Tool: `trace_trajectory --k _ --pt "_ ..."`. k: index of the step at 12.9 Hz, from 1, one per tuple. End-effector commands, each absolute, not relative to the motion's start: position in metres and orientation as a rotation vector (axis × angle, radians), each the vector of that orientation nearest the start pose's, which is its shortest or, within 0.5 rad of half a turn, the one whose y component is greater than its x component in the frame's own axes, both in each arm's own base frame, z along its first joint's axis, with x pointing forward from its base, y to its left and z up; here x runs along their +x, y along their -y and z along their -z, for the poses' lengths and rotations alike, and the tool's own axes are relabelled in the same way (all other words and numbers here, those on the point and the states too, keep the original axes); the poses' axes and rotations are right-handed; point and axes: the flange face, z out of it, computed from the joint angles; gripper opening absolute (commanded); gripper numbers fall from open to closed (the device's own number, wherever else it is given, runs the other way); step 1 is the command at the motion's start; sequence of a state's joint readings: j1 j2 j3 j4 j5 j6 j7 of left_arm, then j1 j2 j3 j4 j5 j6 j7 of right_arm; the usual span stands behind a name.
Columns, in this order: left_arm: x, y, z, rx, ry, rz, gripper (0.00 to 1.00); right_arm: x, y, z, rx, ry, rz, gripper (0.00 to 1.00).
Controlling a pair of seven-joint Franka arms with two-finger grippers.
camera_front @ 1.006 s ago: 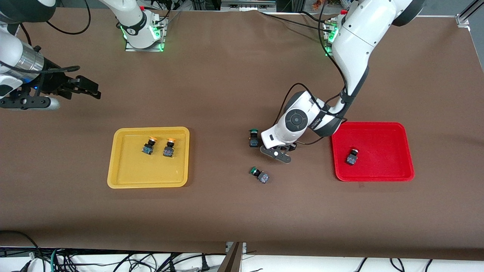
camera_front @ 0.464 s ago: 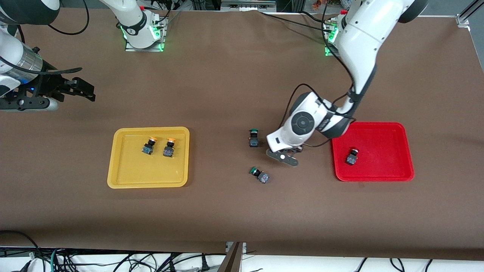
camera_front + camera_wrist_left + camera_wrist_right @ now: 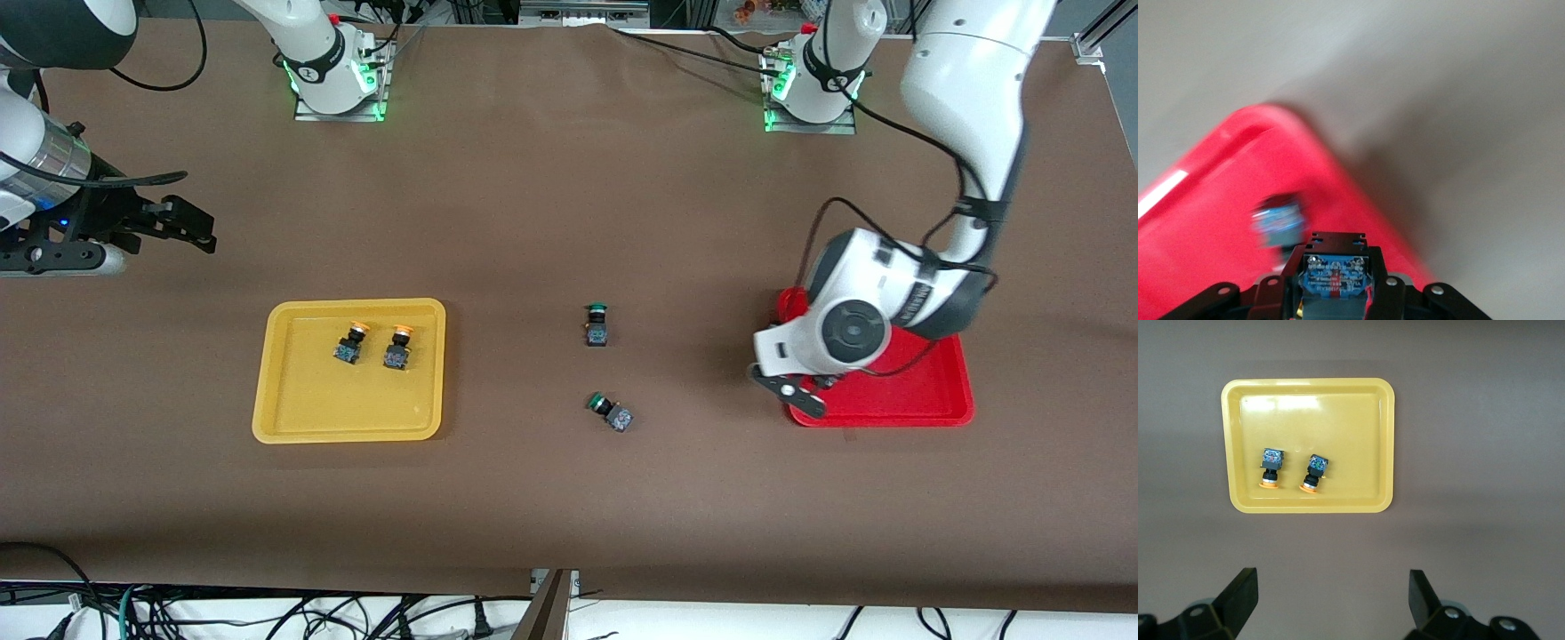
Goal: Place red and yellow buttons in trays
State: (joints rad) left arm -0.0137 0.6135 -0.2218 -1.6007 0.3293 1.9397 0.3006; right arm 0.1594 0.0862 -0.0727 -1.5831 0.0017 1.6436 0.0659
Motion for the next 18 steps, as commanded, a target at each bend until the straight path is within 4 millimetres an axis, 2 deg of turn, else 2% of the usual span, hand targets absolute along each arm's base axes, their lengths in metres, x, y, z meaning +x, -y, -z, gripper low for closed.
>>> trace_trajectory --k 1,3,5,6,7,8,11,13,14,16,18 --pt "0.661 0.048 -0.260 -2.739 -1.116 -0.404 0.07 0.585 -0.058 -0.582 -3.152 0.042 -0.018 1.00" --pt "0.664 0.029 -0.237 -2.739 -1.181 -0.377 0.09 0.585 -0.062 -0.582 -3.148 0.049 -0.016 1.00" --pt "0.666 0.000 -0.220 -2.764 -1.174 -0.364 0.23 0.583 -0.072 -0.585 -3.147 0.077 -0.013 1.00" --pt "0.666 -0.002 -0.213 -2.763 -1.194 -0.349 0.51 0.583 -0.073 -0.585 -3.147 0.080 -0.016 1.00" --pt "0.667 -0.008 -0.215 -2.769 -1.184 -0.348 1.00 0.583 -0.073 -0.585 -3.147 0.080 -0.011 1.00" --pt "0.667 -0.004 -0.225 -2.769 -1.181 -0.353 1.00 0.584 -0.073 -0.585 -3.155 0.084 -0.007 1.00" --pt "0.666 0.026 -0.285 -2.743 -1.183 -0.345 1.00 0.586 -0.074 -0.581 -3.147 0.078 -0.011 1.00" --pt "0.661 0.044 -0.342 -2.757 -1.177 -0.298 1.00 0.587 -0.078 -0.579 -3.149 0.092 -0.018 1.00" --pt "0.655 0.048 -0.376 -2.817 -1.128 -0.297 1.00 0.587 -0.080 -0.577 -3.152 0.100 -0.020 1.00" --pt "0.644 0.045 -0.428 -2.908 -1.029 -0.381 1.00 0.587 -0.081 -0.577 -3.150 0.100 -0.020 1.00" --pt "0.629 0.041 -0.488 -2.945 -0.853 -0.398 1.00 0.587 -0.079 -0.577 -3.152 0.098 -0.020 1.00"
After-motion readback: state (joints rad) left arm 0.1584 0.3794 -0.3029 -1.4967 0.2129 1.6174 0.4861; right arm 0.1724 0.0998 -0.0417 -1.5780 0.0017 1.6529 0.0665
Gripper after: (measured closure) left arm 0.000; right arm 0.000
